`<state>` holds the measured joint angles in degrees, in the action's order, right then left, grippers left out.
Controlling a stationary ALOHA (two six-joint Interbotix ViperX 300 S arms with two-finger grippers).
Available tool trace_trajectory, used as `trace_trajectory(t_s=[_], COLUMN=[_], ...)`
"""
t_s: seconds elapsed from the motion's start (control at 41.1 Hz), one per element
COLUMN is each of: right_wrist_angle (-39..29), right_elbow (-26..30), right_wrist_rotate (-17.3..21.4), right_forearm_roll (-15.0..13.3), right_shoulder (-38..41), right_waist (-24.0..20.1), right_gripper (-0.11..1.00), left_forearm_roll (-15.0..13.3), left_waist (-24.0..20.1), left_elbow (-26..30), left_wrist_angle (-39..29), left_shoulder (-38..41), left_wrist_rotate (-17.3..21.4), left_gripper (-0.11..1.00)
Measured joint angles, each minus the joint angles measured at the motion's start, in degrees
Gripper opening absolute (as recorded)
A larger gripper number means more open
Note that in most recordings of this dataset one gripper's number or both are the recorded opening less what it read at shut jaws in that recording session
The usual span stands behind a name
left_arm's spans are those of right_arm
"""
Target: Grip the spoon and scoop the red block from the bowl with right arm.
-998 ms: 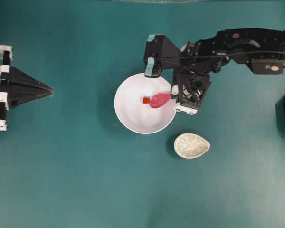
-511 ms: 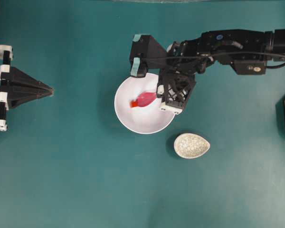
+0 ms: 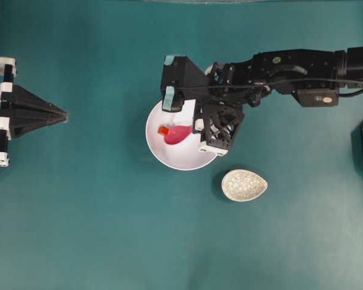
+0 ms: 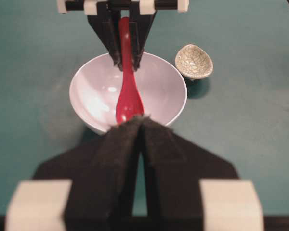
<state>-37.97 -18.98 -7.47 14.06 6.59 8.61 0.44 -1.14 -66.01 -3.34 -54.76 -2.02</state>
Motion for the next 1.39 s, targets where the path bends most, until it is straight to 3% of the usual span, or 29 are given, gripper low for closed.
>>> trace_trajectory(t_s=[1.388], right_wrist_angle=[4.2], right_elbow=[0.0], right_wrist_rotate=[0.2], right_forearm_roll=[0.0], right_shoulder=[-0.1], right_waist=[0.4], right_gripper=[0.25], left_forearm_roll=[0.0], left_waist=[0.0], left_elbow=[0.0], left_wrist_angle=[0.0], left_shoulder=[0.0], left_wrist_rotate=[-0.7], left_gripper=[0.0])
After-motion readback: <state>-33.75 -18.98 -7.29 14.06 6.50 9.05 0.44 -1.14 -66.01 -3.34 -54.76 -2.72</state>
